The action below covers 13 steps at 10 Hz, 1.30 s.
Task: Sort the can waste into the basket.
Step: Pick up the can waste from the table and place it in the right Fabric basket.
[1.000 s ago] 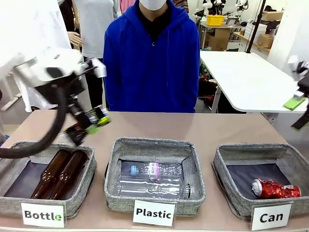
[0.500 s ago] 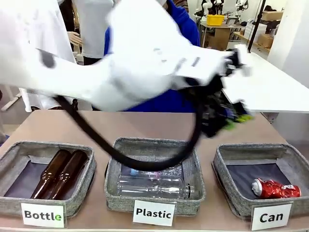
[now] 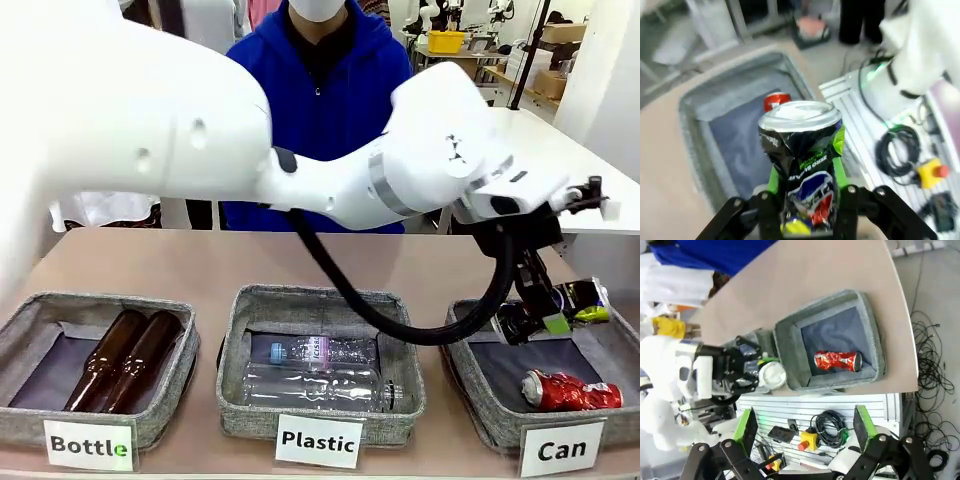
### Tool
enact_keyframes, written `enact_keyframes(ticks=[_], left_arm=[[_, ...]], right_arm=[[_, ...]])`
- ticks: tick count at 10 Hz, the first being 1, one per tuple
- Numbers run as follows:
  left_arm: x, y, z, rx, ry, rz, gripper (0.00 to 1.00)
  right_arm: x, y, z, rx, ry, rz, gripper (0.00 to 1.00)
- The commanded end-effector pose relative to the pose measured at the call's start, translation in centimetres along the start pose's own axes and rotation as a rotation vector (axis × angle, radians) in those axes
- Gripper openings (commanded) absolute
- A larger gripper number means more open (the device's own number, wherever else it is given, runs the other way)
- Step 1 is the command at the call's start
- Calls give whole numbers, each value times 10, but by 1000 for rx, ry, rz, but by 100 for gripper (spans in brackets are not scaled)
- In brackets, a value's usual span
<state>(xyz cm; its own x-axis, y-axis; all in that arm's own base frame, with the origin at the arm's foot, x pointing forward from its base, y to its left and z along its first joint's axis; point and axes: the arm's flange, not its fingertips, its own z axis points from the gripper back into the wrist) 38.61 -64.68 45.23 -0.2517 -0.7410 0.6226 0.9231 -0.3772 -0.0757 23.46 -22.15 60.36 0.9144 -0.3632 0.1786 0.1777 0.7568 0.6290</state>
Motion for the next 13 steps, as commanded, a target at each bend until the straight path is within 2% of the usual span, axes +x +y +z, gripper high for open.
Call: enact_keyframes(ticks=[1, 5, 6, 7, 13], left_arm=[[32, 24, -2, 13, 44, 24, 45], [27, 30, 0, 11, 61, 22, 45], [27, 32, 1, 3, 63, 15, 81], [27, 30, 0, 8, 65, 4, 100], [17, 18, 20, 65, 28, -9, 100]], right_arm=[[1, 6, 0, 0, 28, 6, 100], [1, 6, 0, 0, 28, 6, 100], [1, 6, 0, 0, 28, 6, 100], [1, 6, 0, 0, 28, 6, 100], [1, 6, 0, 0, 28, 6, 100]])
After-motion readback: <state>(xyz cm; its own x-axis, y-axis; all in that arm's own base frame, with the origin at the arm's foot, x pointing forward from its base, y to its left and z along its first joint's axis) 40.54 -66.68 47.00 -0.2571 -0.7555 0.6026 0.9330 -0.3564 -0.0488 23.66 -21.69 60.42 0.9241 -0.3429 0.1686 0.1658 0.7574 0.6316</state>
